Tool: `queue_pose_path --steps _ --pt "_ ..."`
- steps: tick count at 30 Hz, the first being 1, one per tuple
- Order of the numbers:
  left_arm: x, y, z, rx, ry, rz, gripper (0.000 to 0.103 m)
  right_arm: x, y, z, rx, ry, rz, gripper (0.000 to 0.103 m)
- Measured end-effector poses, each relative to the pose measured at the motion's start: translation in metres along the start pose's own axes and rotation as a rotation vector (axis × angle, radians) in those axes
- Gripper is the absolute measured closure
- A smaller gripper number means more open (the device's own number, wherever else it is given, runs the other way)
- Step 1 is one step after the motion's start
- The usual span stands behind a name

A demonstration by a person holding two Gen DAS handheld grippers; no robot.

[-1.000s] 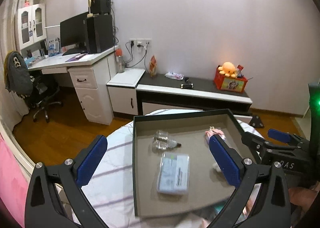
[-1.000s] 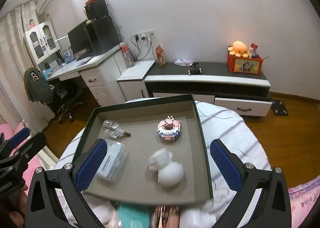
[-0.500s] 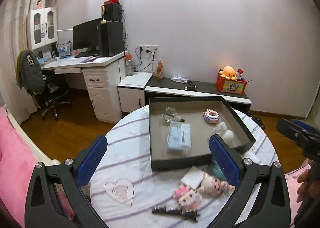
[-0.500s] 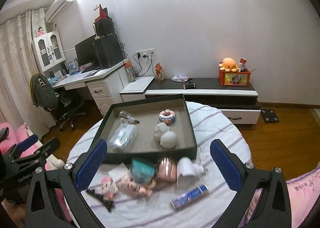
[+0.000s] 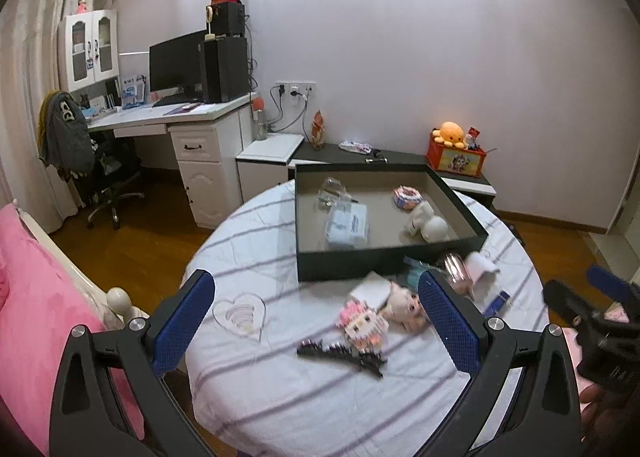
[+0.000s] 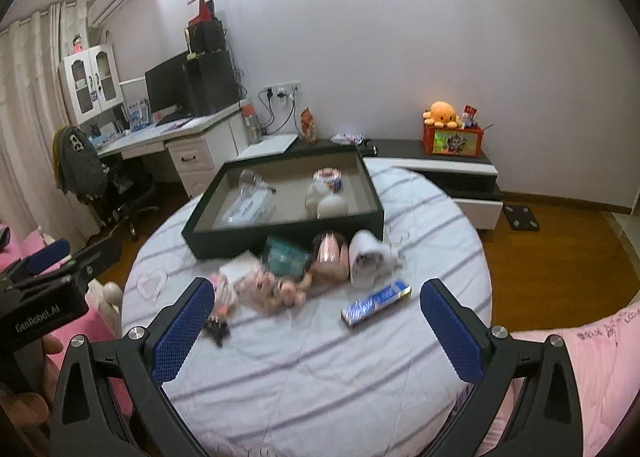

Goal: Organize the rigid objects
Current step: 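Withdraw both tools from the box toward the remaining items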

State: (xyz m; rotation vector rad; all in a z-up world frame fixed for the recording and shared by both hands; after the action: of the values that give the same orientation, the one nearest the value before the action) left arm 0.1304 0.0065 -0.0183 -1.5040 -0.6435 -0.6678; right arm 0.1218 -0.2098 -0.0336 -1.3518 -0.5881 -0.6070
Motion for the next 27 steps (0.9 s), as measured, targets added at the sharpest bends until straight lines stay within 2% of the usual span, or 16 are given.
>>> queue_pose_path --steps 9,21,27 --pt "-0.029 -0.001 0.001 -0.006 -0.01 0.043 0.0 -0.013 -0.008 -0.006 -0.016 0.012 0.009 0.0" --pt "-0.039 -0.003 0.008 -0.011 -0.013 0.052 0.0 -0.014 -0.003 -0.003 -0.016 0.003 0.028 0.0" --pt "-0.054 0.009 0.007 -0.039 -0.008 0.095 0.0 -0.015 0.007 -0.009 -0.032 0.011 0.055 0.0"
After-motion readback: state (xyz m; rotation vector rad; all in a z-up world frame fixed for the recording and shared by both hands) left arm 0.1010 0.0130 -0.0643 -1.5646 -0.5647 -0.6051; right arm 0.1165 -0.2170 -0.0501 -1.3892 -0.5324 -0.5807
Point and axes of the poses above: each gripper's, at about its wrist camera, not at the fingertips, and y roughly the way its jaws point, z to its left, x to its top, the point moved 6 cm from there along y, roughly the way its jaws point, and after that the axes turned 8 degrees about z, right-handed, at the moved point
